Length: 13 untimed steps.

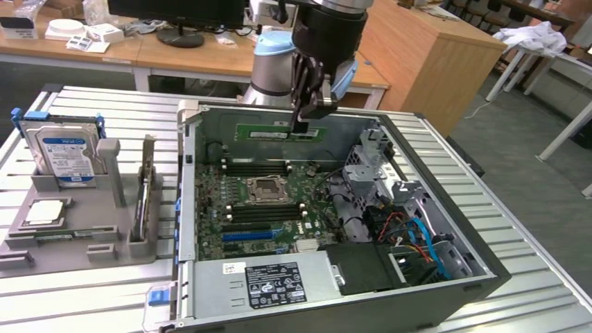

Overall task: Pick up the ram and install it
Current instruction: 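Pick up the ram and move it above insertion slot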

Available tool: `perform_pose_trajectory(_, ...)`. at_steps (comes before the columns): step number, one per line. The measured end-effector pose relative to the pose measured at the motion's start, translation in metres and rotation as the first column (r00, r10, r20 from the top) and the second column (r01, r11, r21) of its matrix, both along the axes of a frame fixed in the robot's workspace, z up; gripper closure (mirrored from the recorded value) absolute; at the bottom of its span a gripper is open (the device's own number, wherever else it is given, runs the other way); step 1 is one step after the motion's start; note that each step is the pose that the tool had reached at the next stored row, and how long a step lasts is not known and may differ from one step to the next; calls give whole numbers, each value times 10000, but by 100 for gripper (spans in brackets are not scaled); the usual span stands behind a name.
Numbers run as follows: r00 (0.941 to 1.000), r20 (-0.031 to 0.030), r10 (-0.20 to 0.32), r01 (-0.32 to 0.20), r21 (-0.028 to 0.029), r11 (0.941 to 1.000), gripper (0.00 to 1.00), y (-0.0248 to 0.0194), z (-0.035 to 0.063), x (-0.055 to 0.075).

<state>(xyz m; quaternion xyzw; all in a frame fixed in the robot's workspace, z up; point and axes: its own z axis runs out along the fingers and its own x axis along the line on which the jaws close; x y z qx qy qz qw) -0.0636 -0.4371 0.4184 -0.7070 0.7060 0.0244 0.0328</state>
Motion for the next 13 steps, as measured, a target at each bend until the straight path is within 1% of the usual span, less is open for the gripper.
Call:
perform_pose_trajectory(4,10000,0,0,0,10,10000,89,39,-4,0)
perform_pose_trajectory(10,10000,1,0,0,13,10000,89,43,-8,0)
perform_pose_trajectory(13,10000,0,-2,2,29,10000,89,43,-49,0)
